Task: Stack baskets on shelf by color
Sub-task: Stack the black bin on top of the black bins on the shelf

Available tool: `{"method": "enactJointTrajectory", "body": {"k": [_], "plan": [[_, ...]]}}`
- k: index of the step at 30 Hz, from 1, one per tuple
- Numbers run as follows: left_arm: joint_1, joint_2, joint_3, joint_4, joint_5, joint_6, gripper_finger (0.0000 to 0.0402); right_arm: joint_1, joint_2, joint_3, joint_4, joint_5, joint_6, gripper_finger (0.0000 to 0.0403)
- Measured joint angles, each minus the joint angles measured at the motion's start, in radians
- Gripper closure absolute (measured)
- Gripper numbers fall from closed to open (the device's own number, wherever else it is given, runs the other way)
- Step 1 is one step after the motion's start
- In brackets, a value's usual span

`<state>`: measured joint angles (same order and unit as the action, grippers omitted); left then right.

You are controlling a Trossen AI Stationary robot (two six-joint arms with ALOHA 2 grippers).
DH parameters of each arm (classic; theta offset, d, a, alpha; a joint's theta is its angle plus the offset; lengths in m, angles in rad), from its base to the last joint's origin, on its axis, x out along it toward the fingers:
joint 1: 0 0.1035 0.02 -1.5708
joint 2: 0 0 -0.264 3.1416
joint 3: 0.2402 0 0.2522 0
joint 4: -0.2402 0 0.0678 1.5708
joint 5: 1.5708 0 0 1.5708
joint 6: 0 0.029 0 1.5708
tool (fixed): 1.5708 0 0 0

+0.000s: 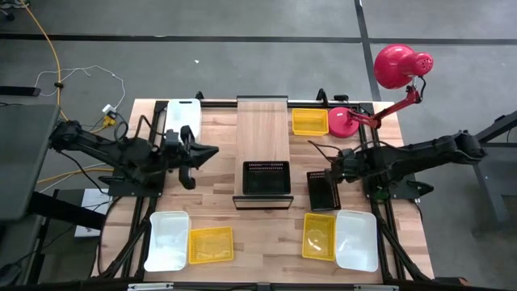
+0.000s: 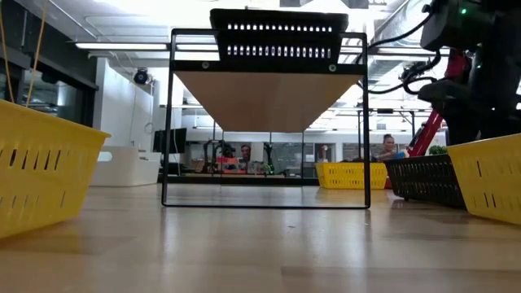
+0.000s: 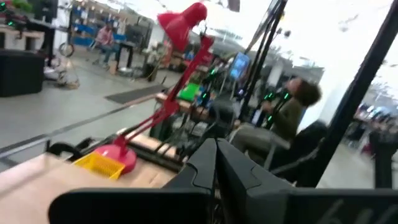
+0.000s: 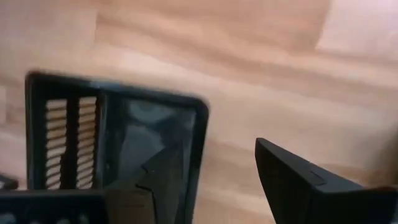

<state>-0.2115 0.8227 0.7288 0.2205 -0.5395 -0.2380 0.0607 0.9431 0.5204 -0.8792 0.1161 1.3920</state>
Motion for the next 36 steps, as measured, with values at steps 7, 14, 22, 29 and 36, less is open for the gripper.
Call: {"method": "enactJointTrajectory", "body": {"k": [7, 14, 22, 29, 36], "plan": [[0.049, 0.006, 0.0, 0.043, 0.03, -0.002, 0.0401, -0.002, 0.0, 0.0, 0.049, 0.067, -0.063, 0.0223], [0.085, 0.006, 0.0, 0.077, 0.033, -0.02, 0.0401, -0.002, 0.0, 0.0, 0.047, 0.097, -0.013, 0.0281], [0.142, 0.001, 0.0, 0.126, 0.15, -0.022, 0.0402, -0.002, 0.0, 0.0, 0.06, 0.071, 0.007, 0.0337], [0.191, -0.004, 0.0, 0.129, 0.236, -0.022, 0.0402, -0.001, 0.01, 0.0, 0.046, 0.059, 0.023, 0.0321], [0.206, -0.005, 0.0, 0.128, 0.278, -0.021, 0.0402, -0.001, 0.085, 0.0, 0.059, 0.001, 0.022, 0.0269]]}}
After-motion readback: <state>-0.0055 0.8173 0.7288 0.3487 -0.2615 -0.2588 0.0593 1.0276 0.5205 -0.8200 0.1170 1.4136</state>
